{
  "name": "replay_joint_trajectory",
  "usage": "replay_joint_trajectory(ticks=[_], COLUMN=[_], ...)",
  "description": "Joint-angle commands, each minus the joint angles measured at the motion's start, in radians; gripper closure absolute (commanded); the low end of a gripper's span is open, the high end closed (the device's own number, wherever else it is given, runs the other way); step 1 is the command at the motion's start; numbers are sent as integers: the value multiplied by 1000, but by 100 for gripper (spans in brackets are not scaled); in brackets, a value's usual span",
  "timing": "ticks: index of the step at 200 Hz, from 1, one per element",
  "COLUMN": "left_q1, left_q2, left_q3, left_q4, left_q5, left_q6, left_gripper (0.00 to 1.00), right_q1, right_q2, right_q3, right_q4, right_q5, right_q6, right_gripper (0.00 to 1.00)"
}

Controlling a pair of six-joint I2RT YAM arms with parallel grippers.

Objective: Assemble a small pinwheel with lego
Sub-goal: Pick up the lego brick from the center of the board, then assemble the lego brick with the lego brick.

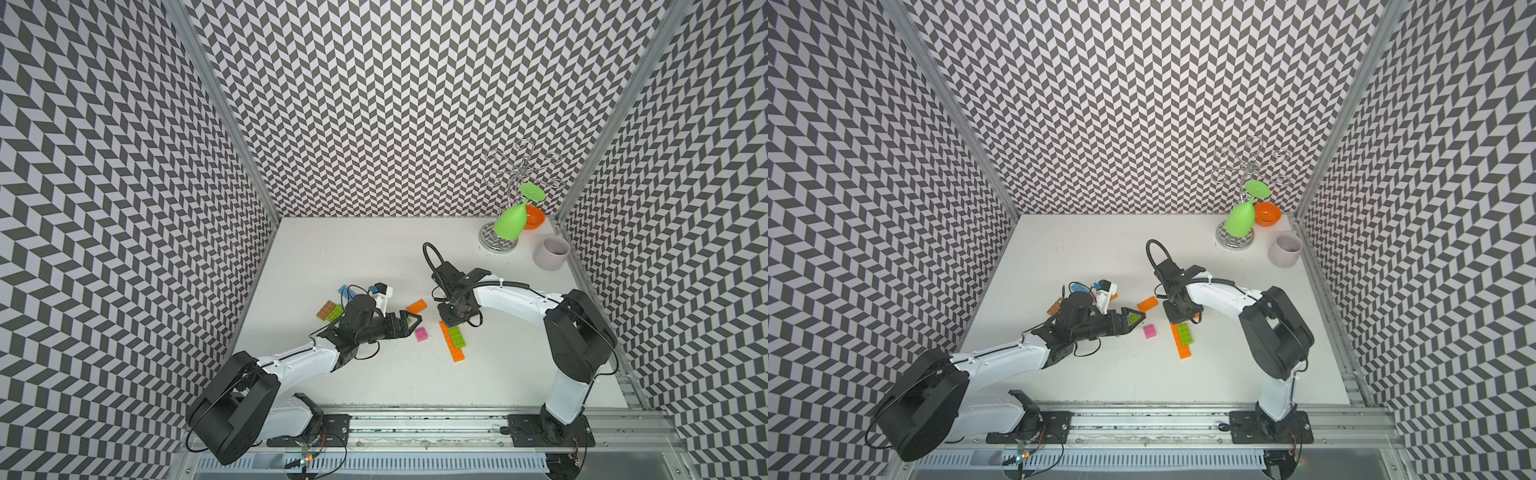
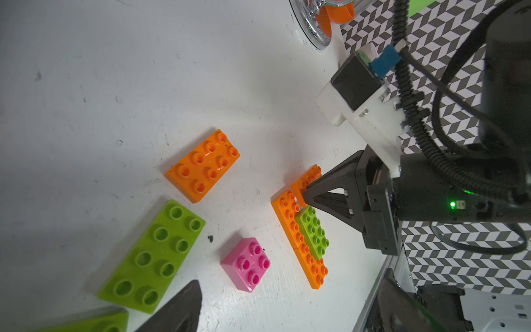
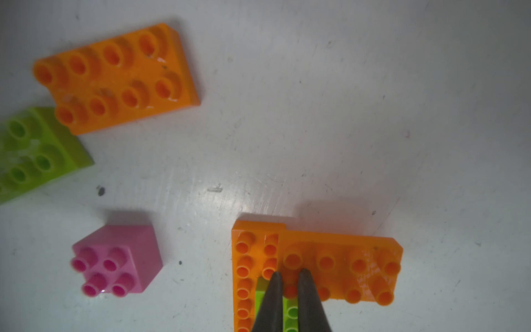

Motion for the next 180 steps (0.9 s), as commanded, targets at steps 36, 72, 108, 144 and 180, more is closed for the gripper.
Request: replay_joint_trajectory(ticks=[36,72,108,144,180], left_q1=[-5,-5,-5,-5,-5], left_q2=[5,6,5,10,7], left_q3=[8,4,2,0,-4], left_q4=[19,25,25,29,31], left_q5=[-16,-16,-15,-15,-16], left_q6=[13,11,9,10,8], left_gripper=[5,5,5,5,5], right_q1=[6,11,17,24,23], right_q2=[8,14,23,42,62], right_q3=[8,-2,-9,-15,-24], right_q4=[16,11,3,-7,-18], right_q5=[-42,-44,-51,-42,-20], right_q6=[-19,-17,-15,-6,5], right_gripper=[90,90,90,90,89])
